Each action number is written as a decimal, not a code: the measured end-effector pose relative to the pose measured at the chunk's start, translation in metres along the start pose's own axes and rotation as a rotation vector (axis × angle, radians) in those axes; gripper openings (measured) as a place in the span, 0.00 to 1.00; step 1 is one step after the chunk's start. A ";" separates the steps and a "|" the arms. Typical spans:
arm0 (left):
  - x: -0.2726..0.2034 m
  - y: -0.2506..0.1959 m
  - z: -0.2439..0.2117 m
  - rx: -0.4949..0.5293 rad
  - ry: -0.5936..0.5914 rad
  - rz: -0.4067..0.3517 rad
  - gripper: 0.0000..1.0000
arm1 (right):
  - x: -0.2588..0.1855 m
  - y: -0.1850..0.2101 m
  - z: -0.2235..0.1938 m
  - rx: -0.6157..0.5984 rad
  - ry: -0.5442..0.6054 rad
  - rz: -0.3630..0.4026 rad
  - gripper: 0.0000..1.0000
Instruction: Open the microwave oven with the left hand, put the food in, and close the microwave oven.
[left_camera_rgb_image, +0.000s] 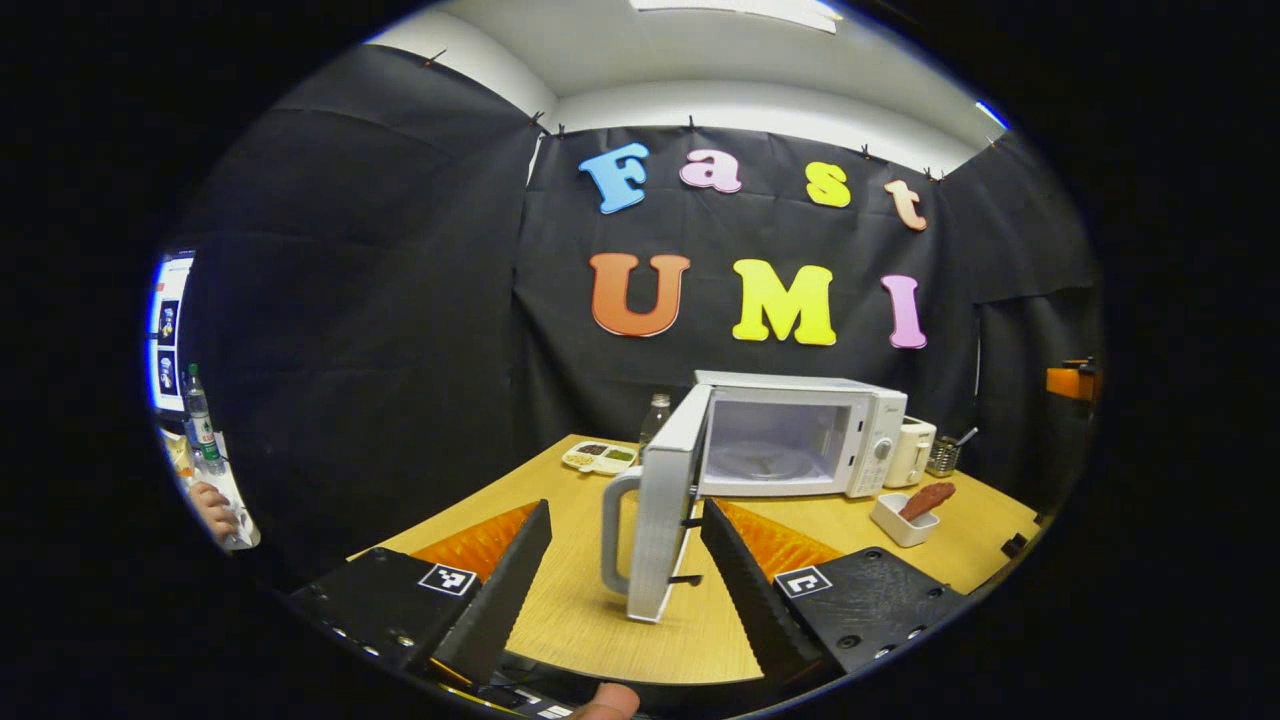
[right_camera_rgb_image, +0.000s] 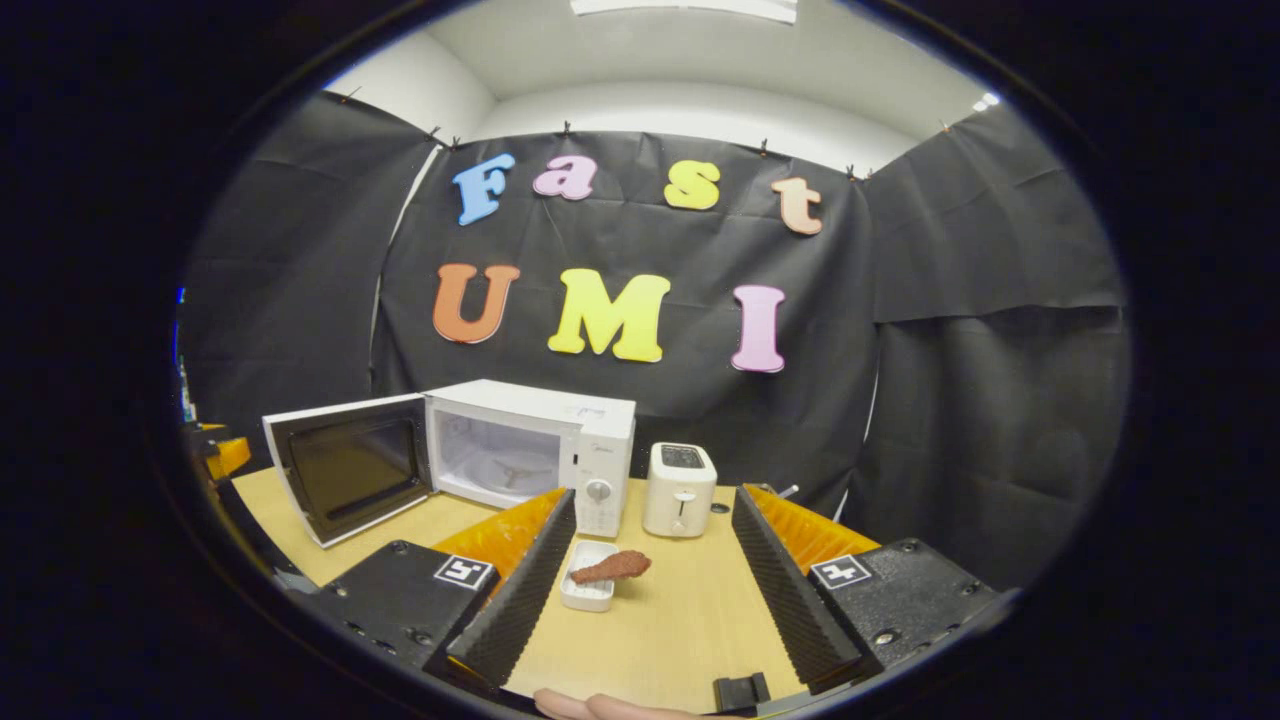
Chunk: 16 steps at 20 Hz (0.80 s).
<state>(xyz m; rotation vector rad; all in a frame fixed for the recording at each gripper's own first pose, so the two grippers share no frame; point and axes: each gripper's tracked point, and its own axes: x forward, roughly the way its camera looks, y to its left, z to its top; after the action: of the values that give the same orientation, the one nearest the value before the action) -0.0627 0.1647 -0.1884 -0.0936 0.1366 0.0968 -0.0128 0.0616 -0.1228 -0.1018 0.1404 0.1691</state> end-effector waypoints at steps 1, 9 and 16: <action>0.003 -0.006 0.006 -0.006 -0.007 0.005 0.92 | 0.006 -0.001 -0.001 -0.008 0.010 -0.002 1.00; 0.040 -0.078 0.058 0.037 -0.028 -0.043 0.92 | 0.060 -0.036 -0.014 0.026 0.115 0.000 1.00; 0.066 -0.130 0.111 0.032 -0.108 -0.090 0.92 | 0.133 -0.045 -0.051 0.070 0.268 0.082 1.00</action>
<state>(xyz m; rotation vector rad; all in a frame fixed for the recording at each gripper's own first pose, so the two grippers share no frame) 0.0298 0.0527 -0.0773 -0.0626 0.0256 0.0097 0.1178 0.0333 -0.1887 -0.0482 0.4174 0.2323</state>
